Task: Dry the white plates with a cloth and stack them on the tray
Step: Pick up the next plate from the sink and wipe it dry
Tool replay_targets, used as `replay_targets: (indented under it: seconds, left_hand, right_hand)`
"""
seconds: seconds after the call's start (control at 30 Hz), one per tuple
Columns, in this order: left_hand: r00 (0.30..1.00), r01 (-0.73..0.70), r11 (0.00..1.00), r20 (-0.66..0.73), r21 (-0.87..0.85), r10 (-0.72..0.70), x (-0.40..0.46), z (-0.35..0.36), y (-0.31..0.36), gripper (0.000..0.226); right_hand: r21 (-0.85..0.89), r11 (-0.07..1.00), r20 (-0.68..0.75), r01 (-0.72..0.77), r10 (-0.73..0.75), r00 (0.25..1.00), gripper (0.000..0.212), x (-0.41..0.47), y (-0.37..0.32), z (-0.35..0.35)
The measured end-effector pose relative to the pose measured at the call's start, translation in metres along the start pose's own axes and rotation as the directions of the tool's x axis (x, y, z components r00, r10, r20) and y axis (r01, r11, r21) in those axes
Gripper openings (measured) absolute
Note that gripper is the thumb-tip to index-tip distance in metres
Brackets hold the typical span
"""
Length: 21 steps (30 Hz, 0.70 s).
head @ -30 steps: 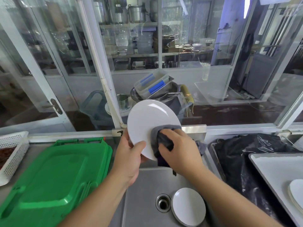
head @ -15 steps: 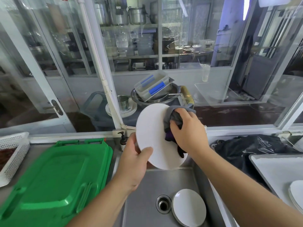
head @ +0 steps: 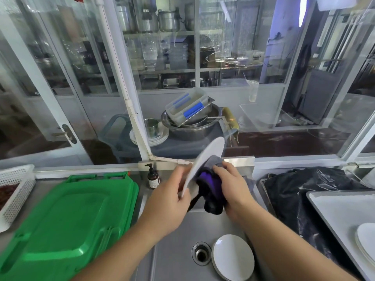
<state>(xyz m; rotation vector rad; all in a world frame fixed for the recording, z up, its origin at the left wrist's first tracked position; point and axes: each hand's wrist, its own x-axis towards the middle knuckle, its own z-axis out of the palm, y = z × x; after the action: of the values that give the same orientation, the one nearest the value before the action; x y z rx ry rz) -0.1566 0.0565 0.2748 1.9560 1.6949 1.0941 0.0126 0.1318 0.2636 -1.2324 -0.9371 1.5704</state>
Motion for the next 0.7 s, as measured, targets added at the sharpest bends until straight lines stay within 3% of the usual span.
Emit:
replay_targets:
  seconds: [0.07, 0.13, 0.27, 0.33, 0.47, 0.53, 0.7]
  left_hand:
    - [0.998, -0.062, 0.993, 0.03, 0.101, 0.059, -0.001, -0.001, -0.002, 0.059]
    - [0.989, -0.145, 0.969, 0.064, 0.197, 0.135, 0.0, -0.005, -0.002, 0.066]
    - [0.948, -0.318, 0.864, 0.116, 0.391, 0.296, 0.005, -0.017, 0.004, 0.083]
    - [0.925, -0.372, 0.806, 0.111, 0.461, 0.364, 0.005, -0.019, 0.004, 0.084]
    - [0.874, -0.465, 0.717, 0.144, 0.52, 0.463, 0.002, -0.018, 0.005, 0.075]
    - [0.853, -0.488, 0.679, 0.132, 0.548, 0.506, 0.001, -0.016, 0.003, 0.077]
    - [0.885, -0.446, 0.745, 0.118, 0.496, 0.451, -0.005, -0.011, -0.002, 0.084]
  right_hand:
    - [0.221, 0.966, 0.109, -0.134, 0.112, 0.988, 0.036, -0.006, -0.008, -0.003]
    - [0.347, 0.919, 0.203, -0.187, 0.121, 0.972, 0.062, -0.008, -0.013, -0.007]
    - [0.338, 0.92, 0.284, -0.2, 0.103, 0.953, 0.105, -0.008, -0.02, -0.014]
    - [0.32, 0.927, 0.302, -0.194, 0.095, 0.949, 0.104, -0.008, -0.019, -0.016]
    - [0.344, 0.92, 0.298, -0.187, 0.082, 0.951, 0.081, -0.009, -0.016, -0.02]
    - [0.346, 0.921, 0.271, -0.178, 0.084, 0.959, 0.083, -0.009, -0.012, -0.023]
    - [0.375, 0.913, 0.276, -0.161, 0.056, 0.959, 0.093, -0.011, -0.004, -0.027]
